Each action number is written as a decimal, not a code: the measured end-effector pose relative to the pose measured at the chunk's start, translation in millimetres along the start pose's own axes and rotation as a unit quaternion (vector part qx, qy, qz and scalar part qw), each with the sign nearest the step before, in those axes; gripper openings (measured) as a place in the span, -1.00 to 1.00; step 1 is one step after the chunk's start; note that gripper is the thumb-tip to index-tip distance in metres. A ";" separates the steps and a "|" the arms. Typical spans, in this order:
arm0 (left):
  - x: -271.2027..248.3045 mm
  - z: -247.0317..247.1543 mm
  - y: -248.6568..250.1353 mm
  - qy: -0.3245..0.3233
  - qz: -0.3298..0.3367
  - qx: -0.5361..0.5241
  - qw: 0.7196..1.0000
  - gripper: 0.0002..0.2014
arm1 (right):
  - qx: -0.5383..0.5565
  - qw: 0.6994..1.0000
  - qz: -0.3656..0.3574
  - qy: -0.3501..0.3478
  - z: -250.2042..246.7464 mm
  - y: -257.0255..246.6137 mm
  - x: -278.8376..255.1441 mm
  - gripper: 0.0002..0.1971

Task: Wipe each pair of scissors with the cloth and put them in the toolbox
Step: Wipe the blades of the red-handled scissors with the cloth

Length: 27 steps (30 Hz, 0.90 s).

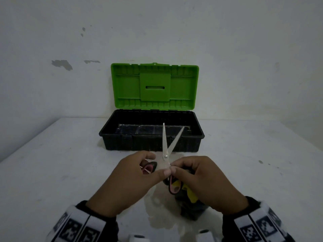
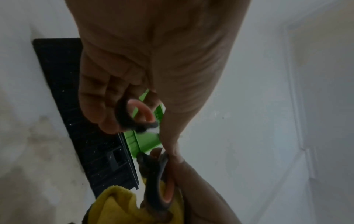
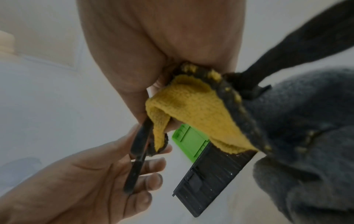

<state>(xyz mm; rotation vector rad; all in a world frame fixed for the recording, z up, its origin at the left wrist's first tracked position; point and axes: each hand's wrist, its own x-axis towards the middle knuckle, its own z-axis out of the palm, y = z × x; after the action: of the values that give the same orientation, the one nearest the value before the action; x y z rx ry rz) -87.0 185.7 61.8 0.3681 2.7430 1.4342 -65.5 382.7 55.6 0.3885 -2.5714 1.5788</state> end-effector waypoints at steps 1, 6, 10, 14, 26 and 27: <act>1.1 1.3 -0.9 -0.005 0.002 -0.001 1.000 -0.57 | 0.000 1.000 -0.003 0.002 1.0 -0.2 -0.3 -0.85; 1.6 4.7 0.7 -0.042 0.005 -0.030 0.999 -0.86 | -0.001 1.000 -0.002 0.017 2.0 -1.4 0.7 -0.86; 1.5 4.9 1.4 -0.039 0.000 -0.072 0.997 -0.89 | -0.024 1.000 -0.001 0.005 1.4 -3.4 0.8 -0.86; 1.5 1.6 0.2 -0.043 0.012 -0.061 0.997 -0.86 | -0.020 1.000 0.006 0.003 -6.2 -6.7 -0.1 -0.86; 3.6 -0.2 -0.8 0.087 0.042 -0.020 0.995 -0.64 | 0.204 0.970 0.130 0.000 -29.2 11.2 -3.8 -0.57; 3.4 -1.2 -1.6 0.095 0.041 -0.013 0.995 -0.63 | 0.226 0.965 0.131 0.014 -31.8 14.7 -3.5 -0.51</act>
<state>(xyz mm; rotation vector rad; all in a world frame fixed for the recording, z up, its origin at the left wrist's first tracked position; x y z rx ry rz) -90.8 184.6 61.4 0.3659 2.8843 1.6001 -67.6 417.9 56.7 0.0544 -2.2971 2.2504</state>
